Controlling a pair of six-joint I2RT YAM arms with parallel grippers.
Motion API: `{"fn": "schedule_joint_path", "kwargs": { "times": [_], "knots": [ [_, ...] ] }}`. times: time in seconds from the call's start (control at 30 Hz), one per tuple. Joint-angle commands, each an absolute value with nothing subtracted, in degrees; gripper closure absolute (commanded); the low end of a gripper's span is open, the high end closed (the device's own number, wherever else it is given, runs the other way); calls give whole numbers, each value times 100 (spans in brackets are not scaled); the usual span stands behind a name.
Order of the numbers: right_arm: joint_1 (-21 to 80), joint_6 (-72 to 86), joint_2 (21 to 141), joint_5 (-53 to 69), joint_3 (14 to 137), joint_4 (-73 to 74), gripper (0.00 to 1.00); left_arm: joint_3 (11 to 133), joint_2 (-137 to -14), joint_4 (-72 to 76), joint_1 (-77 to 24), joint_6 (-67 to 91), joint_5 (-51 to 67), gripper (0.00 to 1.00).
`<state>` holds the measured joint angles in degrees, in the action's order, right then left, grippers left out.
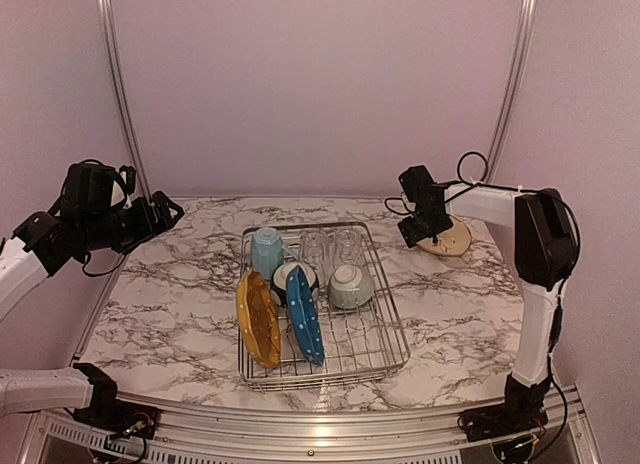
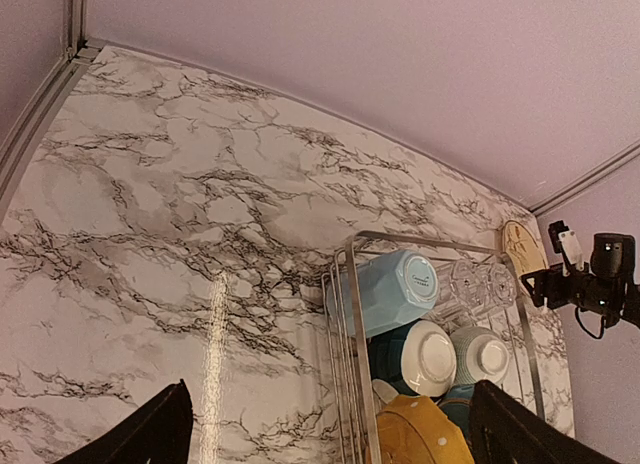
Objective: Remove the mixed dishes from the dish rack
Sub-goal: Place the plate in the corner of the board, then grab the plate from the dish rack.
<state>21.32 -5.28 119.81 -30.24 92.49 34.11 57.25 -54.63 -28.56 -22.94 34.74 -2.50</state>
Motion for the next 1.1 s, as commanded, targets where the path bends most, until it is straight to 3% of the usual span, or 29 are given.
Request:
{"fn": "schedule_joint_path", "kwargs": {
  "times": [0.0,0.13,0.3,0.43,0.67,0.73,1.07],
  "knots": [
    [2114,552,11007,-1673,8623,3200,17,5669,-5472,-2923,-2311,3501,-249,1],
    [2109,990,10258,-1201,8102,2941,14,5651,-5547,-2912,-2305,3492,-309,1],
    [2109,1157,9418,-797,7271,2330,2,5602,-5611,-2836,-2311,3502,-349,1],
    [2092,1480,8770,-661,6403,1757,1,5532,-5634,-2767,-2309,3526,-363,1],
    [2145,1912,8063,287,6422,2344,10,5454,-5635,-2729,-2311,3582,-321,1],
    [2187,2086,7799,642,6328,2274,6,5420,-5628,-2705,-2311,3604,-352,1],
    [3152,2781,7406,1443,6452,2233,4,5322,-5731,-2547,-2309,3688,-240,1]
  ]
}}
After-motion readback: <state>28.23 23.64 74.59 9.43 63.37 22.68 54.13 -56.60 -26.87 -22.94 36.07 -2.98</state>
